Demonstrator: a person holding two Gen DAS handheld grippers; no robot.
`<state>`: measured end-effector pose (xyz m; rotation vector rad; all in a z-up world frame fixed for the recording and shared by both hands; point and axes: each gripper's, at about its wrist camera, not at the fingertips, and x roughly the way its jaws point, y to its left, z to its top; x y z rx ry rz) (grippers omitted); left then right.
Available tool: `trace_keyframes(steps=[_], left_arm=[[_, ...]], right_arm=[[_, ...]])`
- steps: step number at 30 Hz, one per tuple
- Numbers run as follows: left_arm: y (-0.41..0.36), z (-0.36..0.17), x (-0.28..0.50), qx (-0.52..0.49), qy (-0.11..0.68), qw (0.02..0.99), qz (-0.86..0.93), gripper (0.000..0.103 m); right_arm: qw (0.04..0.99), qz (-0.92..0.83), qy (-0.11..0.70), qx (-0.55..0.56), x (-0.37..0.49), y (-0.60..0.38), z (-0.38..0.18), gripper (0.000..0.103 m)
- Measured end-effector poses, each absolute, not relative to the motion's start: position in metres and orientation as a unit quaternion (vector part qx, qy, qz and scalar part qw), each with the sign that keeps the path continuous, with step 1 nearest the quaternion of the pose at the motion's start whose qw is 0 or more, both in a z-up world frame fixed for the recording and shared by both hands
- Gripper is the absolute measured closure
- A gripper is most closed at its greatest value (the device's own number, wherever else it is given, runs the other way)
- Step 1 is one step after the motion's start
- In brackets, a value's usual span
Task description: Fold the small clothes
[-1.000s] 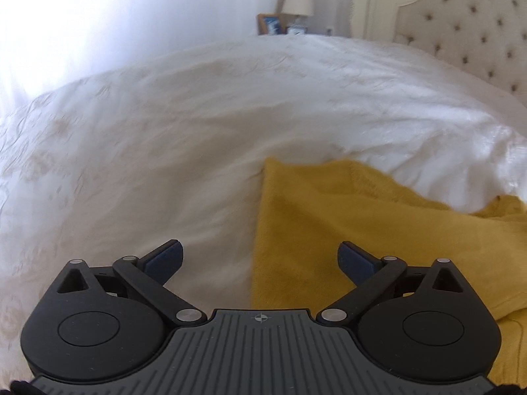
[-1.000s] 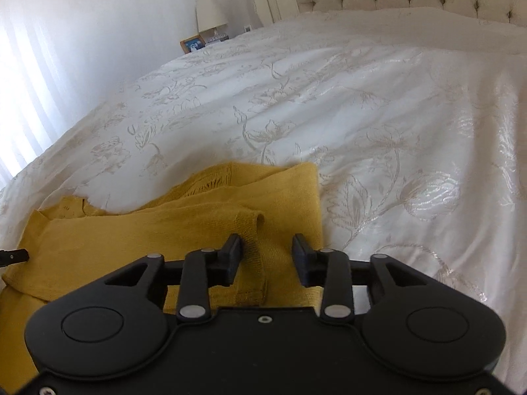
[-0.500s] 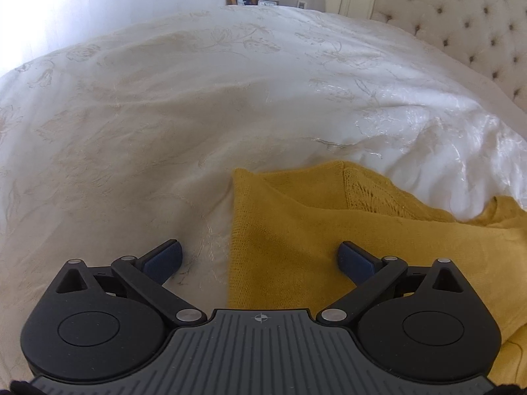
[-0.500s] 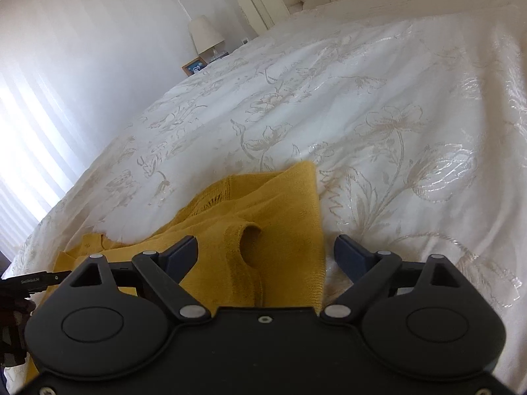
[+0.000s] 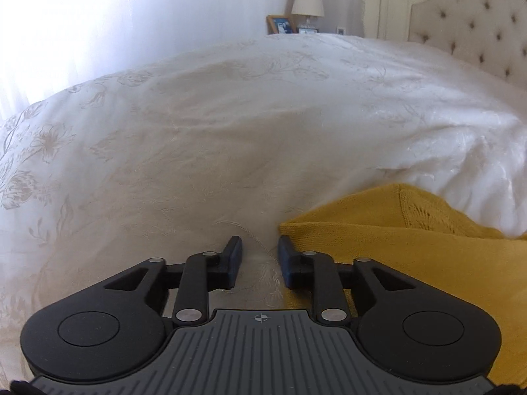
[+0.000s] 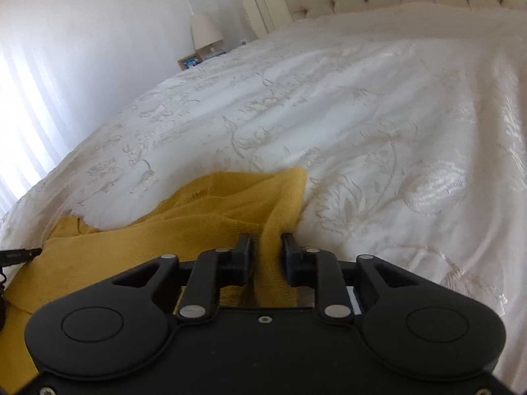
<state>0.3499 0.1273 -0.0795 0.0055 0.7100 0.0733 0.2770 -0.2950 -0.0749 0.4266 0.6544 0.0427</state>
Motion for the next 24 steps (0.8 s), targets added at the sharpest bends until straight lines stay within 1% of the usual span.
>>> trace_keyframes(steps=[1, 2, 3, 4, 5, 6, 7, 9, 10, 12, 13, 14, 16, 19, 24], left_arm=[[0.131, -0.076, 0.347, -0.006, 0.350, 0.936, 0.042, 0.057], [0.135, -0.071, 0.342, -0.017, 0.350, 0.936, 0.040, 0.052], [0.140, -0.067, 0.335, -0.032, 0.351, 0.935, 0.029, 0.041], [0.146, -0.063, 0.327, -0.048, 0.358, 0.933, 0.014, 0.030], [0.150, -0.060, 0.319, -0.060, 0.367, 0.928, 0.002, 0.027], [0.153, -0.057, 0.308, -0.071, 0.376, 0.924, -0.009, 0.025], [0.156, -0.056, 0.294, -0.079, 0.383, 0.920, -0.017, 0.025], [0.161, -0.051, 0.266, -0.088, 0.390, 0.916, -0.023, 0.022], [0.163, -0.049, 0.251, -0.090, 0.394, 0.914, -0.025, 0.018], [0.167, -0.046, 0.223, -0.096, 0.405, 0.909, -0.030, 0.015], [0.168, -0.045, 0.211, -0.100, 0.410, 0.906, -0.030, 0.013], [0.169, -0.045, 0.199, -0.104, 0.415, 0.903, -0.031, 0.012], [0.172, -0.044, 0.178, -0.117, 0.425, 0.897, -0.034, 0.012], [0.170, -0.043, 0.151, -0.127, 0.432, 0.892, -0.046, 0.011], [0.157, -0.040, 0.116, -0.100, 0.436, 0.892, -0.067, 0.010]], right_arm=[[0.922, 0.019, 0.317, 0.221, 0.276, -0.299, -0.077, 0.062], [0.920, 0.018, 0.315, 0.233, 0.276, -0.303, -0.078, 0.060], [0.919, 0.016, 0.312, 0.240, 0.275, -0.305, -0.077, 0.052], [0.920, 0.013, 0.306, 0.243, 0.274, -0.307, -0.076, 0.041], [0.923, 0.012, 0.299, 0.243, 0.272, -0.307, -0.074, 0.035], [0.924, 0.013, 0.295, 0.242, 0.271, -0.308, -0.073, 0.025], [0.925, 0.013, 0.293, 0.241, 0.270, -0.308, -0.070, 0.022], [0.929, 0.014, 0.286, 0.235, 0.267, -0.307, -0.064, 0.019], [0.932, 0.016, 0.280, 0.230, 0.265, -0.306, -0.060, 0.014], [0.937, 0.020, 0.270, 0.220, 0.258, -0.305, -0.053, 0.009], [0.939, 0.021, 0.265, 0.217, 0.253, -0.305, -0.048, 0.009], [0.941, 0.022, 0.260, 0.216, 0.247, -0.304, -0.043, 0.009], [0.941, 0.026, 0.253, 0.222, 0.233, -0.305, -0.034, 0.001], [0.937, 0.027, 0.256, 0.235, 0.217, -0.304, -0.022, 0.000], [0.925, 0.043, 0.291, 0.241, 0.173, -0.294, -0.012, 0.000]])
